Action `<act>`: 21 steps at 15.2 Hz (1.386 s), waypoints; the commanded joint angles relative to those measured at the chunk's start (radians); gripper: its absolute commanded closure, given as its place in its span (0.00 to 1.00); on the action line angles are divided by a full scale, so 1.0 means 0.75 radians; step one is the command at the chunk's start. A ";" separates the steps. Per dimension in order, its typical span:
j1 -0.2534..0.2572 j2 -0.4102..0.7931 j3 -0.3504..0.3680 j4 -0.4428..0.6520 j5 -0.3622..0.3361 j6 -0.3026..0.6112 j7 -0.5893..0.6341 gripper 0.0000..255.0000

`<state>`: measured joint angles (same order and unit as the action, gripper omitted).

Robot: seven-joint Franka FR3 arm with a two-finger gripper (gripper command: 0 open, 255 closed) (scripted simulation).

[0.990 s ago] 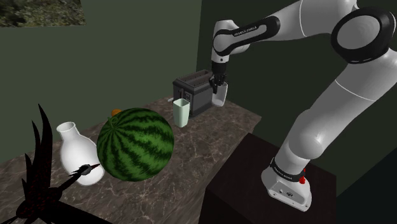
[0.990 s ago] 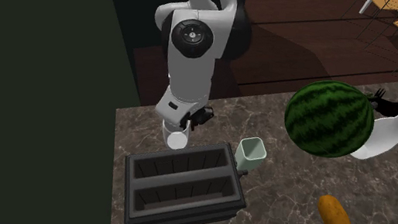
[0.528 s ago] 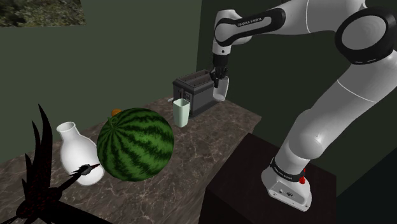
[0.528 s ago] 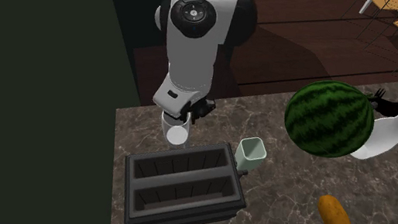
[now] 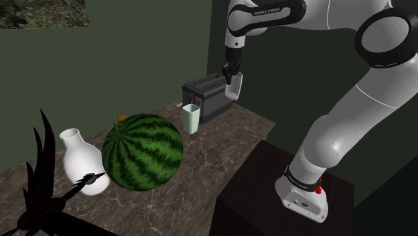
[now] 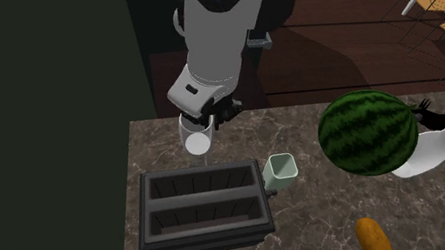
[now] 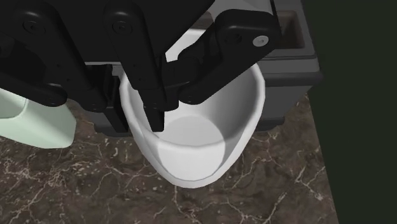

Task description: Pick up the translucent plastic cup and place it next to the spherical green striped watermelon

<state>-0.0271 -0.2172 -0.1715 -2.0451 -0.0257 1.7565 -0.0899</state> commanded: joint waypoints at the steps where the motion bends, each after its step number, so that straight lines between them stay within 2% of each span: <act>1: 0.000 -0.004 0.001 0.029 0.000 -0.033 0.001 1.00; 21: 0.004 0.046 0.003 0.443 0.009 -0.397 -0.004 1.00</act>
<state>-0.0239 -0.1887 -0.1687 -1.7348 -0.0196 1.4745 -0.0918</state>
